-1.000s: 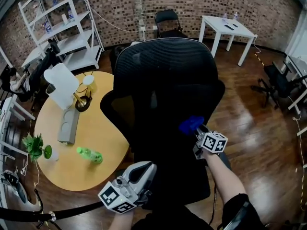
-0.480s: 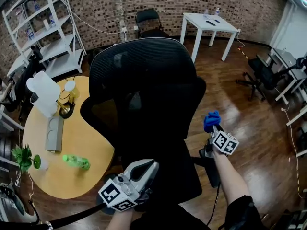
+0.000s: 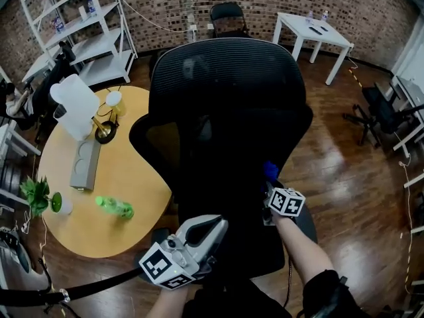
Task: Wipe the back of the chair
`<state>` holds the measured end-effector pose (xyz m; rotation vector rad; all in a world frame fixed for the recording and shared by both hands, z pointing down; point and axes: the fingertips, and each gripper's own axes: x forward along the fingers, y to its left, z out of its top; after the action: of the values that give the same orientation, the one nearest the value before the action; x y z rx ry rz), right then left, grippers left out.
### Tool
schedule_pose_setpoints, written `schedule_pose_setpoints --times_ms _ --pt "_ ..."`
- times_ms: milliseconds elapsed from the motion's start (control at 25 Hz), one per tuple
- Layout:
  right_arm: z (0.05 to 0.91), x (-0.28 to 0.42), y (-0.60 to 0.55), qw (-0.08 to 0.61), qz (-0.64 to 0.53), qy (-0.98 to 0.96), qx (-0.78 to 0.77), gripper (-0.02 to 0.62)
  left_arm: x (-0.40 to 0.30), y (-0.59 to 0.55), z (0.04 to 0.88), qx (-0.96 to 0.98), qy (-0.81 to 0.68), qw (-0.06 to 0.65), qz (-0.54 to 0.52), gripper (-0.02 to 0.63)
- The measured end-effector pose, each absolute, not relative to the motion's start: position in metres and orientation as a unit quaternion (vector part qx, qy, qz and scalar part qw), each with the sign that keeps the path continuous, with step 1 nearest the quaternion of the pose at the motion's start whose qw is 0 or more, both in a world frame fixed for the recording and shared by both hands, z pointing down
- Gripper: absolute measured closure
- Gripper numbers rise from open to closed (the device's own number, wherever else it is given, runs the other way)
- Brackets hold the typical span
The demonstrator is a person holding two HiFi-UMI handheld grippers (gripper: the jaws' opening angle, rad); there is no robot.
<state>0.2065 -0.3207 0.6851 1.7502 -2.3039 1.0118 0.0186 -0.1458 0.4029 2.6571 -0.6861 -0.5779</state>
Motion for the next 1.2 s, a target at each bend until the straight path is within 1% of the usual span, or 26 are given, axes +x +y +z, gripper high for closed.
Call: schedule_pose_setpoints --times_ms 160,440,560,800,960,1120,1200 --pt "0.704 0.148 -0.316 0.057 0.345 -0.775 0.526 0.541 0.003 -0.140 0.403 0.929 -0.263 0.162 -0.206 0.614" --pt "0.728 0.018 -0.294 0.087 0.368 -0.826 0.419 0.541 -0.034 -0.124 0.405 0.915 -0.310 0.154 -0.207 0.614" --pt "0.737 -0.028 -0.286 0.100 0.379 -0.837 0.381 0.541 -0.046 -0.115 0.401 0.910 -0.327 0.145 -0.207 0.614" --pt "0.747 -0.091 -0.273 0.105 0.382 -0.858 0.326 0.541 -0.073 -0.099 0.400 0.891 -0.373 0.143 -0.216 0.614" --pt "0.749 -0.127 -0.261 0.125 0.373 -0.876 0.277 0.541 -0.083 -0.099 0.407 0.885 -0.390 0.137 -0.215 0.614" --pt "0.743 -0.161 -0.226 0.139 0.361 -0.907 0.166 0.541 -0.082 -0.105 0.409 0.877 -0.402 0.138 -0.224 0.614" --pt "0.748 -0.172 -0.204 0.165 0.351 -0.915 0.107 0.541 -0.082 -0.108 0.409 0.874 -0.409 0.136 -0.223 0.614"
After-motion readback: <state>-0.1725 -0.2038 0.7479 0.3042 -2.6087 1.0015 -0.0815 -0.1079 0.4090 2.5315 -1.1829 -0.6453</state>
